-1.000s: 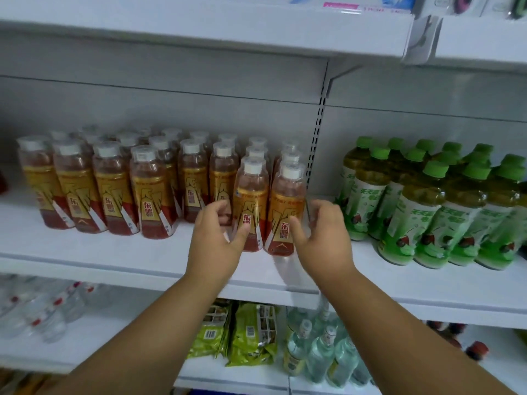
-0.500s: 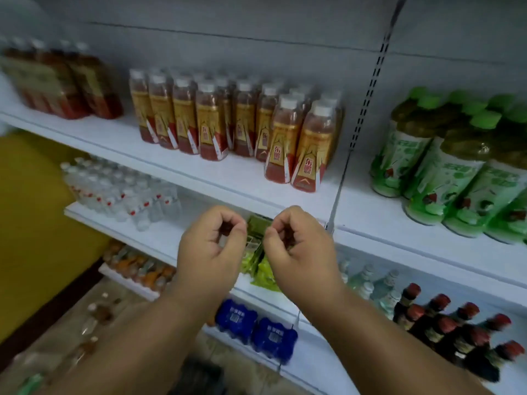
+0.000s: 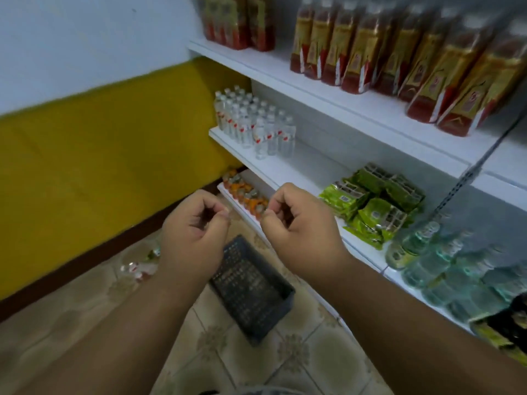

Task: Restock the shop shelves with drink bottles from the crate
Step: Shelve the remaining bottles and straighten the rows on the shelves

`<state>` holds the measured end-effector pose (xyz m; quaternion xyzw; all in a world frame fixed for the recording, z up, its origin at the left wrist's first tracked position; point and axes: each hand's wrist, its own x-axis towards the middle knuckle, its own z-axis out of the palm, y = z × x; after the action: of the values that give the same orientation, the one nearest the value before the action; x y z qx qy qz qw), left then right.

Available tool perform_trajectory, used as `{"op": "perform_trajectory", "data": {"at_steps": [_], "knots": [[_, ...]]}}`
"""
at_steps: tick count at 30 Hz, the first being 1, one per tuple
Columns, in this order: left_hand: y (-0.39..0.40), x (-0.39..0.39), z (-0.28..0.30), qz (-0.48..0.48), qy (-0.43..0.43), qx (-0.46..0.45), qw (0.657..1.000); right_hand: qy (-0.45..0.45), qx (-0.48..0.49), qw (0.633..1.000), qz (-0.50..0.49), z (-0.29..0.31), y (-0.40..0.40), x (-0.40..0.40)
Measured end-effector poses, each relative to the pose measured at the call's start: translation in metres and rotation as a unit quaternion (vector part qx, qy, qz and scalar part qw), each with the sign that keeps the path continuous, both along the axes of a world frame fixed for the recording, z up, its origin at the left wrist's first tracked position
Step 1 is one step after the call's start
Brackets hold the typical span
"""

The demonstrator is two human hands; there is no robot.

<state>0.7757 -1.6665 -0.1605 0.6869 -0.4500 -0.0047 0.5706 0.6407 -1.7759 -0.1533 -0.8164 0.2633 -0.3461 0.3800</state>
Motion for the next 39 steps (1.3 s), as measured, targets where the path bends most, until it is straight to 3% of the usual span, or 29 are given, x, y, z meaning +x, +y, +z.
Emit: {"op": "perform_trajectory", "data": {"at_steps": [10, 14, 19, 26, 32, 39], "knots": [[0.178, 0.168, -0.009, 0.181, 0.039, 0.023, 0.982, 0.008, 0.018, 0.988, 0.154, 0.000, 0.133, 0.206], [0.245, 0.249, -0.009, 0.184, -0.017, 0.024, 0.982, 0.007, 0.017, 0.982, 0.191, -0.004, 0.200, 0.301], [0.286, 0.325, -0.009, 0.202, 0.002, 0.020, 0.979, 0.014, 0.059, 0.974, 0.219, -0.008, 0.238, 0.376], [0.274, 0.404, -0.052, 0.222, 0.082, 0.025, 0.971, 0.050, 0.034, 0.972, 0.226, -0.040, 0.218, 0.458], [0.233, 0.477, -0.107, 0.242, 0.100, 0.120, 0.958, 0.071, 0.043, 0.951, 0.297, -0.091, 0.190, 0.552], [0.194, 0.586, -0.213, 0.270, 0.099, 0.182, 0.940, 0.137, 0.079, 0.944, 0.291, -0.221, 0.163, 0.667]]}}
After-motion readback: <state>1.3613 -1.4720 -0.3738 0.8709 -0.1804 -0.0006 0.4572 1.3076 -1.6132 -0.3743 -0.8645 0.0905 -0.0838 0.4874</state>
